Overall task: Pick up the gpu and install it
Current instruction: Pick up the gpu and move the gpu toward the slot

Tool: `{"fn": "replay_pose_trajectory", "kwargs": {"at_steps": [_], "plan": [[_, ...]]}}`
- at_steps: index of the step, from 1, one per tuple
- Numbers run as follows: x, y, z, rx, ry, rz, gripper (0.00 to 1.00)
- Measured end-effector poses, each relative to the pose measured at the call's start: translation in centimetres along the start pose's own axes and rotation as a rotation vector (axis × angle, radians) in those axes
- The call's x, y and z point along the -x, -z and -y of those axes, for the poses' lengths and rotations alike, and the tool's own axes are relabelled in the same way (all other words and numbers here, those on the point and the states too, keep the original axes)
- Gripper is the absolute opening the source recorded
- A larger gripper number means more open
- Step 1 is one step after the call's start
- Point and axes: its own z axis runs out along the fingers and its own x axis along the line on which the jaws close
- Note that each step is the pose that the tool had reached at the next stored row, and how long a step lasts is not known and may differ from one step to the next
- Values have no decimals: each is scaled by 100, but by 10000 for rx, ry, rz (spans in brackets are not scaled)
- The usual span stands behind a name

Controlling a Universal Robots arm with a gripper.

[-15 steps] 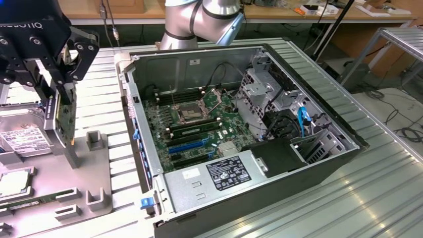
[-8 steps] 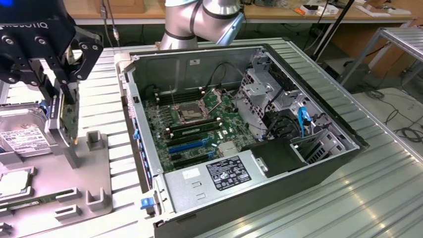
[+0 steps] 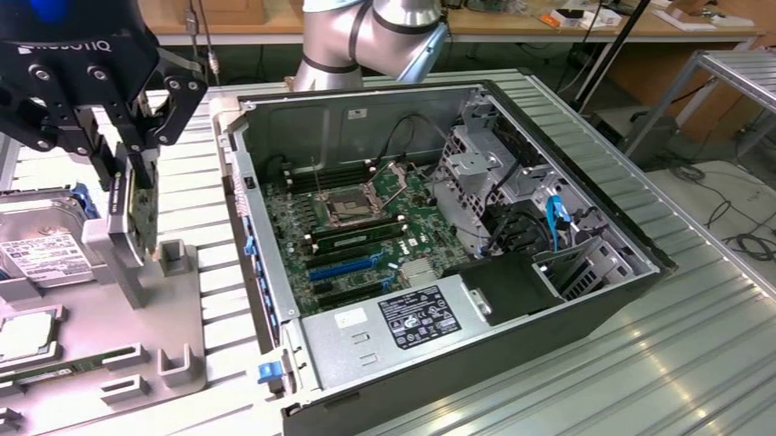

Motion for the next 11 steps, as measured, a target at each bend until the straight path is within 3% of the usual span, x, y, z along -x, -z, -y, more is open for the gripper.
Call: {"fn": "replay_pose_trajectory", "kwargs": {"at_steps": [11], "plan": [[77,-1,-7,1,0,0,27]]}}
